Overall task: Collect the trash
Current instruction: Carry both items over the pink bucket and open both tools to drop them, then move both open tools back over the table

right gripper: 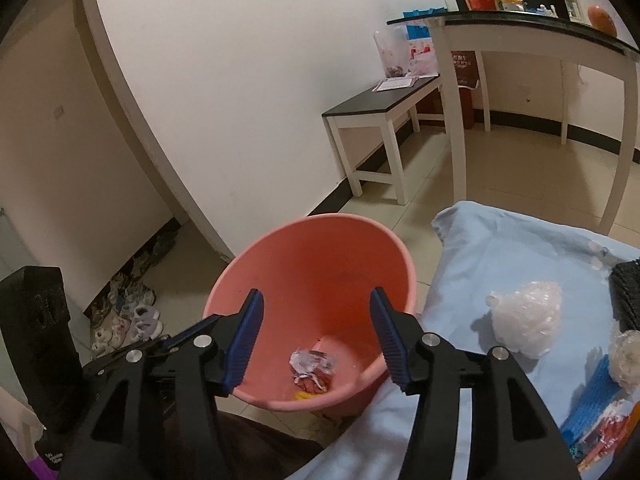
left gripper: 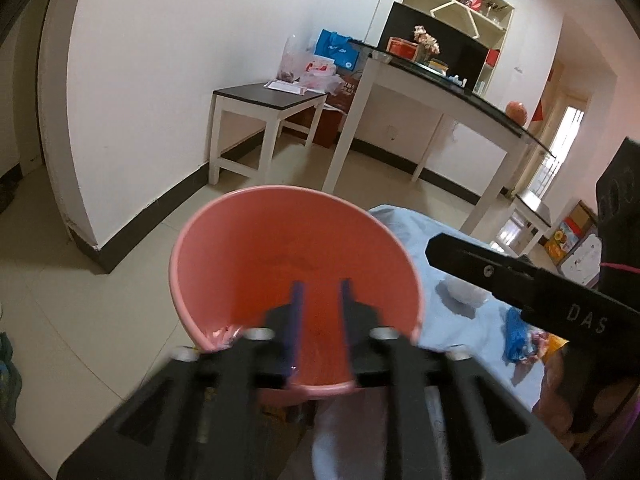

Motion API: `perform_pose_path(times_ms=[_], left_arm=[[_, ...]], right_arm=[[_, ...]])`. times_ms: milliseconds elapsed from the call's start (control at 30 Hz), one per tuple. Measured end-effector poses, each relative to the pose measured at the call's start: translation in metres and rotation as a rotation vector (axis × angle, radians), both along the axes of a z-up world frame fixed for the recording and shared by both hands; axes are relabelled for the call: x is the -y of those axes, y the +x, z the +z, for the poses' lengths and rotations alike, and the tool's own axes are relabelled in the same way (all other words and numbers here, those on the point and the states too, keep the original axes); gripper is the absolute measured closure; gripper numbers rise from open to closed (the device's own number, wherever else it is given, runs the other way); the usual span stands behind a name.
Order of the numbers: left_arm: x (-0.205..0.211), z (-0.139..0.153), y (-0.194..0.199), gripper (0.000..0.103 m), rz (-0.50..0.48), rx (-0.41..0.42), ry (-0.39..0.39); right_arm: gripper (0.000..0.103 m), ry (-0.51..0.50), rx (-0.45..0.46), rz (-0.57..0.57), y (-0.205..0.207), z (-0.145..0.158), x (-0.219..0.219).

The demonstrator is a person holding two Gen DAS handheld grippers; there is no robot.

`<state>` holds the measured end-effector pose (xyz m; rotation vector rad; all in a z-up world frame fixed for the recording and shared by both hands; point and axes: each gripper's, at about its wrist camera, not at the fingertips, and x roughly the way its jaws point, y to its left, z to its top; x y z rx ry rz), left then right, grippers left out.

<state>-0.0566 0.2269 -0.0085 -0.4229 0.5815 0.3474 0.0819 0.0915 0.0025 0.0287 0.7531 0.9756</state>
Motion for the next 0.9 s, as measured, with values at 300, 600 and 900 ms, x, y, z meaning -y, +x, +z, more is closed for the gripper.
perform_pose_path(times_ms=[300, 600, 900], left_arm=[[0.031, 0.017, -0.001, 0.069, -0.06, 0.04, 0.018], [0.086, 0.03, 0.007, 0.062, -0.178, 0.053, 0.043], [0.14, 0.026, 0.027, 0.062, -0.316, 0.06, 0.043]], right_arm=[[0.042, 0.019, 0.056, -0.058, -0.015, 0.012, 0.054], [0.04, 0.014, 0.065, -0.178, -0.022, 0.013, 0.133], [0.04, -0.032, 0.107, -0.381, -0.024, 0.003, 0.233]])
